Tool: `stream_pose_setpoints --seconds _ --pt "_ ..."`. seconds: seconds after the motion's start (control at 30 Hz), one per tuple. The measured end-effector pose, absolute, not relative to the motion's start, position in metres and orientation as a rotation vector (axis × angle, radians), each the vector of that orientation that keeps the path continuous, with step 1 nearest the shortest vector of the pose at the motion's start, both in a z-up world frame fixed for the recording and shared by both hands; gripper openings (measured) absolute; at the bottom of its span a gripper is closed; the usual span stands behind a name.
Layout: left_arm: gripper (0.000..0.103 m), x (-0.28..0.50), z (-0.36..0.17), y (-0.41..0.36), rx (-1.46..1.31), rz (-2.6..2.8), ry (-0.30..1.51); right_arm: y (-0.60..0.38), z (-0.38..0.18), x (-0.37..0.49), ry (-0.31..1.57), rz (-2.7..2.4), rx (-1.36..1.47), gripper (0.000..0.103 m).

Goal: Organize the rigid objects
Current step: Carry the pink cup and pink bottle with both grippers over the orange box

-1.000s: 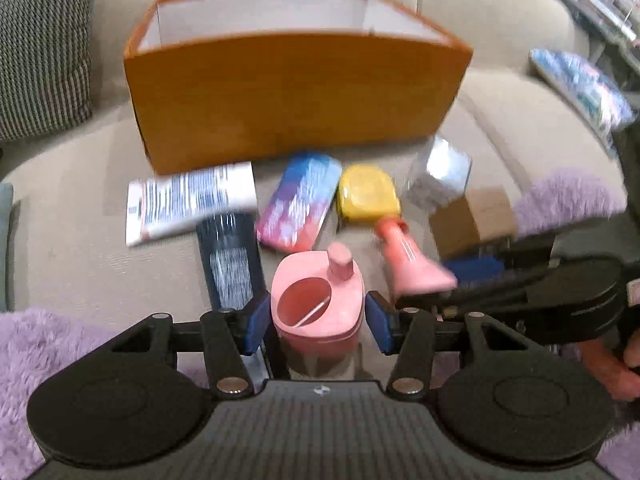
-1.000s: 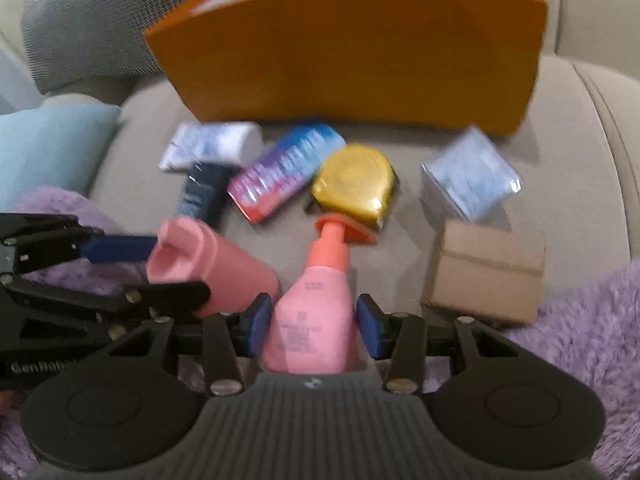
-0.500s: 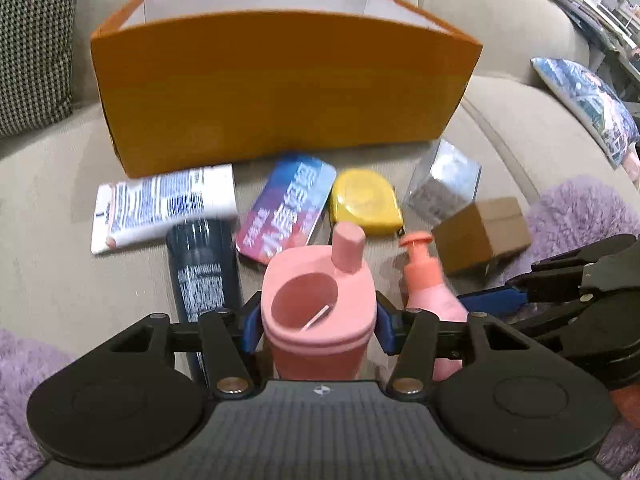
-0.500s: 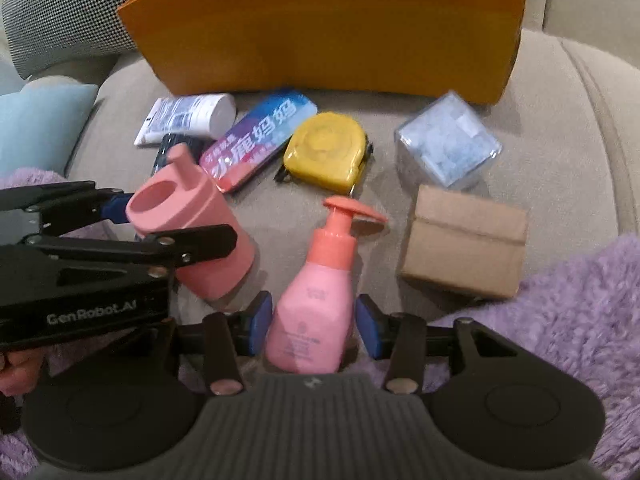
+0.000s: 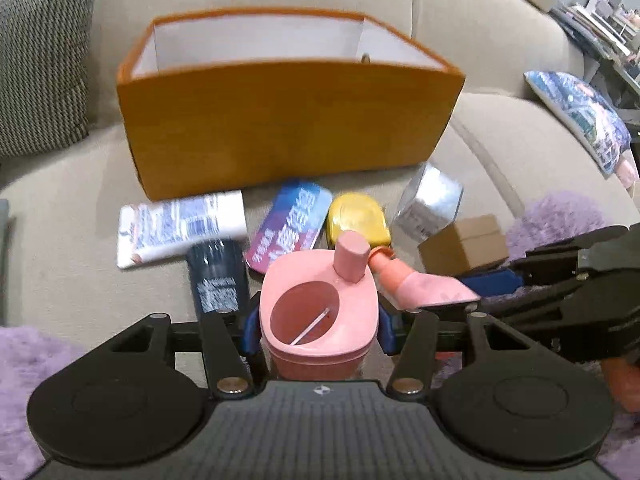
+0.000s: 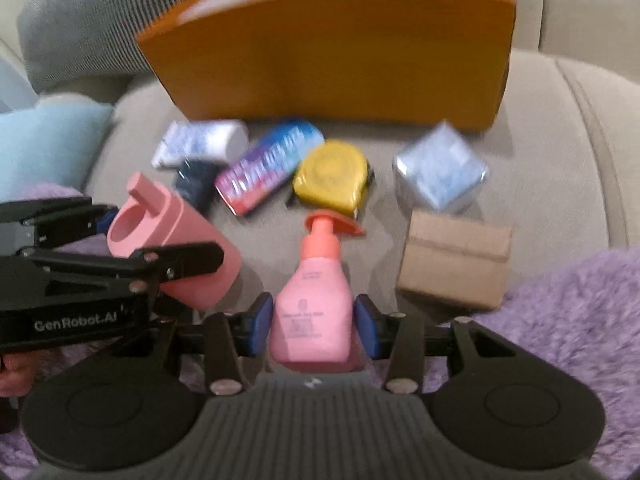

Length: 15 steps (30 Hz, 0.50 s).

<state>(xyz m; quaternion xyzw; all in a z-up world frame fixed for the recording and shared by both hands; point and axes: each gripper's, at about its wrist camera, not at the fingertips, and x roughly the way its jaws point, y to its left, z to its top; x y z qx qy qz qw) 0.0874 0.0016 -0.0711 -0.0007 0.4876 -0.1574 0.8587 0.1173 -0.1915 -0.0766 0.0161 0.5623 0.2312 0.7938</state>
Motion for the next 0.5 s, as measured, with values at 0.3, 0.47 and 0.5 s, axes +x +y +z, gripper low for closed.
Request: stream_pose_setpoints --seconds 0.3,0.47,0.5 --pt "0.061 0.103 0.011 0.012 -0.042 -0.326 0.936 -0.193 -0.003 0.138 0.969 0.544 0.026 0.045" --pt "0.061 0.137 0.050 0.021 -0.104 -0.336 0.885 -0.190 0.040 0.164 0.831 0.574 0.017 0.045" --pt "0.061 0.145 0.057 0.023 -0.116 -0.332 0.874 -0.188 0.042 0.173 0.812 0.576 0.013 0.045"
